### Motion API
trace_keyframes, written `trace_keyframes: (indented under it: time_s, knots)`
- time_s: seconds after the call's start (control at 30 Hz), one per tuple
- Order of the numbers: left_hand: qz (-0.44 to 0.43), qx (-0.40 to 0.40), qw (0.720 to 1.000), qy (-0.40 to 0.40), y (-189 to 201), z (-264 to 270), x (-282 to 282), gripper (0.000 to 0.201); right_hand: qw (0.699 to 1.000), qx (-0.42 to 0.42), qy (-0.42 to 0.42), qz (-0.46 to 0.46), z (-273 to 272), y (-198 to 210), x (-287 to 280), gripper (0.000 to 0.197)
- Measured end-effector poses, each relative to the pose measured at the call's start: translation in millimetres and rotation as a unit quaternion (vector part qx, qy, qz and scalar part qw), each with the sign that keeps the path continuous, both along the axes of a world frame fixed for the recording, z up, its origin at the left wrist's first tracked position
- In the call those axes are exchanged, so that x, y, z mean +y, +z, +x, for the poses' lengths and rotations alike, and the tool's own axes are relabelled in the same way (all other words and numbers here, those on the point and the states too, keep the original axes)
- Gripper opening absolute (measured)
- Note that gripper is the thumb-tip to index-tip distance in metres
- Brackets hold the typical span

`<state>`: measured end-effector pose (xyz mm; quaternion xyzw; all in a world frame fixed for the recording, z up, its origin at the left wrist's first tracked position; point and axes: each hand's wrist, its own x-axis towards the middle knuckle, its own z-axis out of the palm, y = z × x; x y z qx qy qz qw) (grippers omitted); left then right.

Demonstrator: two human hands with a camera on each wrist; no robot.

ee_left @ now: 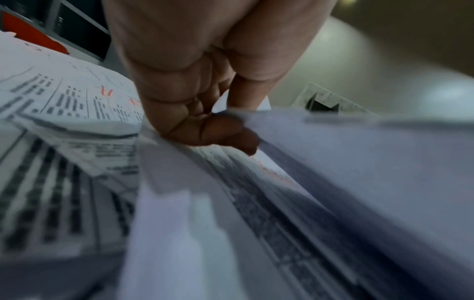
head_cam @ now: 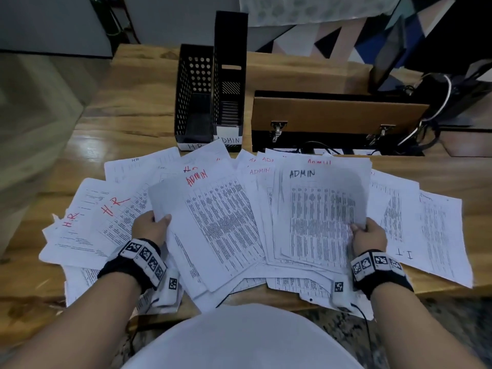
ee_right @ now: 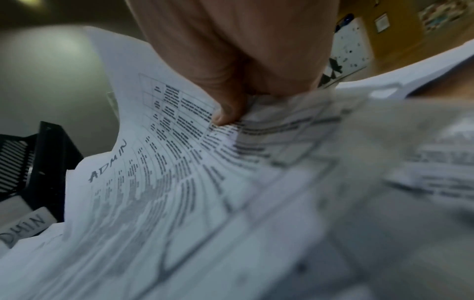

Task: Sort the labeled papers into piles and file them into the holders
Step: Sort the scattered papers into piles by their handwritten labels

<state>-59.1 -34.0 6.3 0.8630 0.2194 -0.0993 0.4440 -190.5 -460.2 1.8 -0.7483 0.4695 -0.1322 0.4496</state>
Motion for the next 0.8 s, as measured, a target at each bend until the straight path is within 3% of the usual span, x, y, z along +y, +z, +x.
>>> trace_keyframes:
  time_s: [0.2, 0.27, 0.37, 0.43, 0.5, 0.57, 0.7, 0.8]
  knots:
    - [-0.082, -0.021, 0.996, 0.027, 2, -3, -8, 0.020, 0.987, 0.004, 0.137, 0.086, 36, 3, 43, 0.019]
    - [-0.117, -0.021, 0.992, 0.044, 5, -6, -14, 0.021, 0.974, 0.003, 0.191, 0.125, 49, 7, 70, 0.013]
    - [-0.169, -0.020, 0.984, 0.049, 13, -10, -17, 0.030, 0.959, 0.033, 0.260, 0.108, 65, 13, 109, 0.009]
    - [-0.190, -0.015, 0.982, 0.004, 21, -13, -21, 0.020, 0.946, 0.036, 0.302, 0.113, 75, 7, 126, 0.018]
    - [-0.205, -0.001, 0.977, -0.052, 27, -15, -22, 0.014, 0.932, 0.047, 0.347, 0.092, 83, 3, 139, 0.039]
    - [-0.226, -0.007, 0.972, -0.064, 28, -15, -20, 0.014, 0.923, 0.069, 0.372, 0.064, 89, 5, 146, 0.050]
    - [-0.206, -0.049, 0.976, 0.045, 21, -6, 4, 0.035, 0.931, 0.109, 0.350, -0.002, 92, -4, 145, 0.023]
    - [-0.198, -0.027, 0.975, 0.094, 13, 5, 27, 0.025, 0.926, 0.128, 0.353, -0.031, 91, -13, 140, 0.033]
